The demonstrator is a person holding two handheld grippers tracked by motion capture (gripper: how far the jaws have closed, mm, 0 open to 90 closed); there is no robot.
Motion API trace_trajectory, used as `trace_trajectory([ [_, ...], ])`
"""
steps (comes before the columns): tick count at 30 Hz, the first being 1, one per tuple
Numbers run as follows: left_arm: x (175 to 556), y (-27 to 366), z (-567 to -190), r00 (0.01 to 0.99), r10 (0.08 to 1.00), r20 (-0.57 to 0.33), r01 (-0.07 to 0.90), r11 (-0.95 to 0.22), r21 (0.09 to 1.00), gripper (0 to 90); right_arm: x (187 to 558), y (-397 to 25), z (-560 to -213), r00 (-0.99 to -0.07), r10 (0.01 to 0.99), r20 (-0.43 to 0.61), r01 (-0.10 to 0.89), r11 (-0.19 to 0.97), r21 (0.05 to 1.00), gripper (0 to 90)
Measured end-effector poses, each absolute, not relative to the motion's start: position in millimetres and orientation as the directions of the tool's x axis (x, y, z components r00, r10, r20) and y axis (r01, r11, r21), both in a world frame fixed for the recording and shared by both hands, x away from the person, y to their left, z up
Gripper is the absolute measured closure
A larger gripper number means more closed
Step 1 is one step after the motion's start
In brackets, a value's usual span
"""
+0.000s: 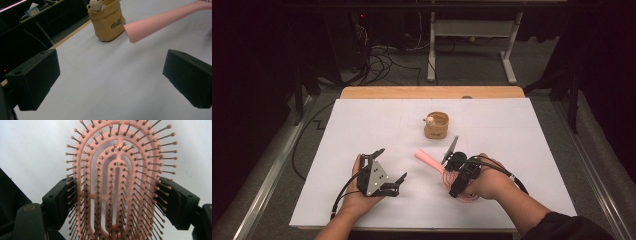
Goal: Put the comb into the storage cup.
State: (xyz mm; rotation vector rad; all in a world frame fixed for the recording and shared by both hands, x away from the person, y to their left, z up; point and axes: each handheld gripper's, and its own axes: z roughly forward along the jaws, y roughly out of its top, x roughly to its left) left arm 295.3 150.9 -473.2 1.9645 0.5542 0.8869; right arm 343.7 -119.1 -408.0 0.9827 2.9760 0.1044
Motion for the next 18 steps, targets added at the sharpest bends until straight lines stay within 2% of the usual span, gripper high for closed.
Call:
trace_trajectory([
  [10, 287, 140, -483, 0.656, 0.578, 0.486, -0.042, -0.614, 0.788, 1.8, 344, -112, -406, -0.824, 0.566, 0.015, 0.565, 0.821, 0.079, 20.8],
  [14, 286, 137, -485, 0.631, 0.563, 0.534, -0.046, -0.659, 0.751, 2.1, 344, -110, -405, -0.826, 0.564, 0.009, 0.562, 0.823, 0.080, 20.8],
  [18, 283, 131, -488, 0.581, 0.528, 0.619, -0.059, -0.732, 0.679, 3.2, 344, -106, -405, -0.834, 0.552, 0.002, 0.550, 0.831, 0.078, 20.8],
])
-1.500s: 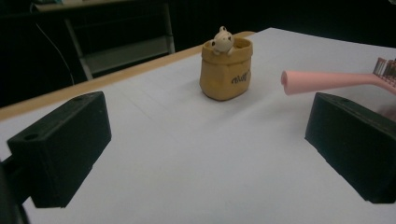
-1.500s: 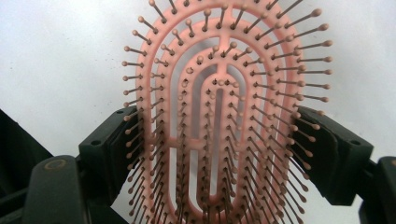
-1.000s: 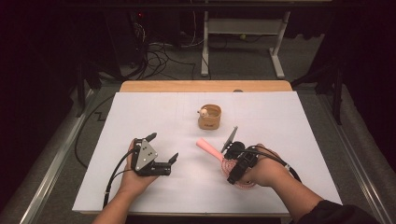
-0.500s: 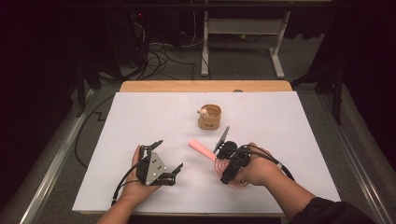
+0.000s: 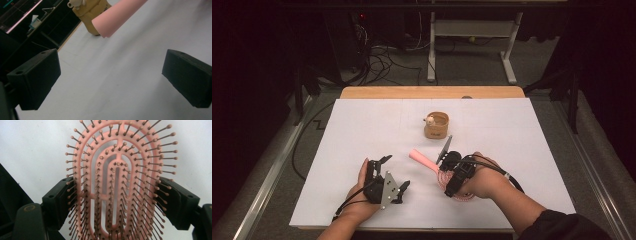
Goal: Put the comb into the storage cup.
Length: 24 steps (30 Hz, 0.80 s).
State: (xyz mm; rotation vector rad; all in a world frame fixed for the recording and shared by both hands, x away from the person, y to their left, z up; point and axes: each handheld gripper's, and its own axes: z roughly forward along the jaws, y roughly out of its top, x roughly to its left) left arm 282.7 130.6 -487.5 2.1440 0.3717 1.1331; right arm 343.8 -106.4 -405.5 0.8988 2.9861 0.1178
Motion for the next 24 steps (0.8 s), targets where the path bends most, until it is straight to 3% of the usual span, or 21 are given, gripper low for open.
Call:
trace_trajectory([
  [8, 278, 120, -490, 0.539, 0.465, 0.703, -0.070, -0.807, 0.587, 3.7, 344, -99, -406, -0.848, 0.530, 0.000, 0.529, 0.846, 0.075, 20.8],
  [24, 275, 109, -491, 0.502, 0.416, 0.758, -0.092, -0.846, 0.525, 4.7, 347, -80, -411, -0.883, 0.470, -0.008, 0.468, 0.881, 0.071, 20.8],
])
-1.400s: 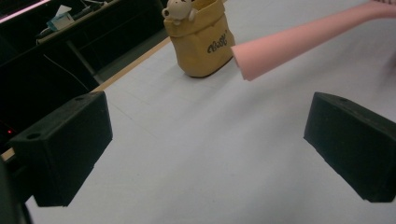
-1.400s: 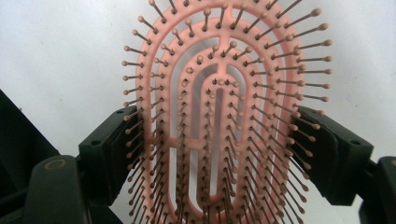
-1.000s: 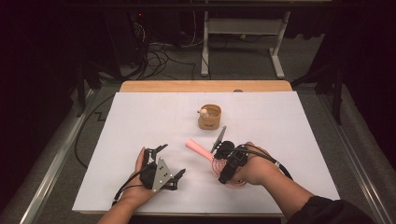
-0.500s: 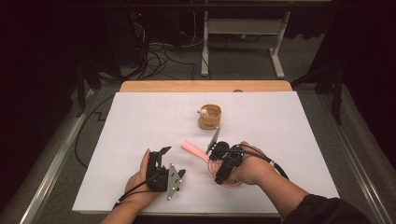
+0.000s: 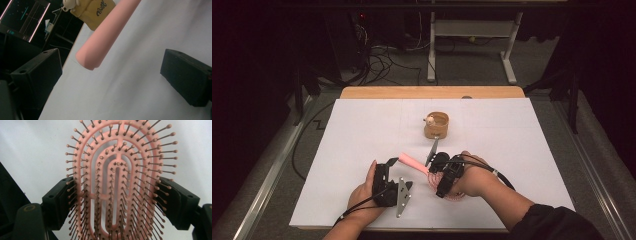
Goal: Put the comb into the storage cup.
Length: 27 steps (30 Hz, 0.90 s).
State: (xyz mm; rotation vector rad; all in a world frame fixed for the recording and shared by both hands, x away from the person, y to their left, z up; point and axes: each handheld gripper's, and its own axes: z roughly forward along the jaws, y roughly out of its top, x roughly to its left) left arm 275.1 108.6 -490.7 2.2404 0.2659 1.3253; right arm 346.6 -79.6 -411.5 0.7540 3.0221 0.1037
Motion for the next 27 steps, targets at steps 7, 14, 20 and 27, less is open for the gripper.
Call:
trace_trajectory([
  [7, 274, 106, -490, 0.506, 0.410, 0.759, -0.101, -0.845, 0.525, 5.0, 347, -71, -417, -0.891, 0.454, -0.003, 0.453, 0.889, 0.066, 20.8],
  [14, 275, 102, -492, 0.515, 0.395, 0.761, -0.111, -0.849, 0.516, 6.0, 347, -63, -420, -0.898, 0.441, 0.000, 0.440, 0.896, 0.065, 20.8],
  [20, 275, 100, -493, 0.519, 0.378, 0.767, -0.122, -0.855, 0.503, 8.3, 348, -58, -421, -0.902, 0.433, -0.002, 0.432, 0.900, 0.061, 20.8],
  [27, 273, 99, -492, 0.516, 0.360, 0.777, -0.140, -0.859, 0.492, 16.2, 348, -53, -422, -0.903, 0.430, 0.009, 0.430, 0.900, 0.067, 20.8],
])
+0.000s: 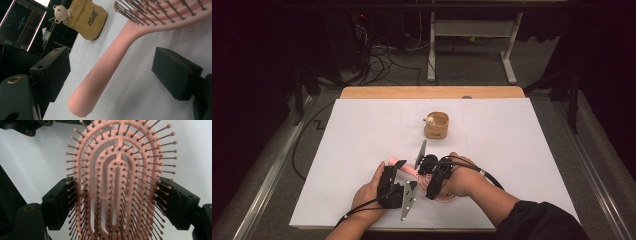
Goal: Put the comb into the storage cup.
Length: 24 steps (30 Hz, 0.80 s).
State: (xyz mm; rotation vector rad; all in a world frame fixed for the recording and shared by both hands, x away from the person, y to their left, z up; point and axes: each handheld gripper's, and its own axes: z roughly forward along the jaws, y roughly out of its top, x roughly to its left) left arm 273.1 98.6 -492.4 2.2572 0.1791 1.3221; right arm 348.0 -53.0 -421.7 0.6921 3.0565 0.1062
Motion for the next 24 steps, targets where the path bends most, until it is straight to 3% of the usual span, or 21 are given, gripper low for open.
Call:
trace_trajectory([
  [24, 274.7, 98.1, -495.0, 0.524, 0.368, 0.768, -0.133, -0.855, 0.501, 25.9, 348.9, -44.3, -419.0, -0.900, 0.434, 0.026, 0.435, 0.899, 0.051, 20.7],
])
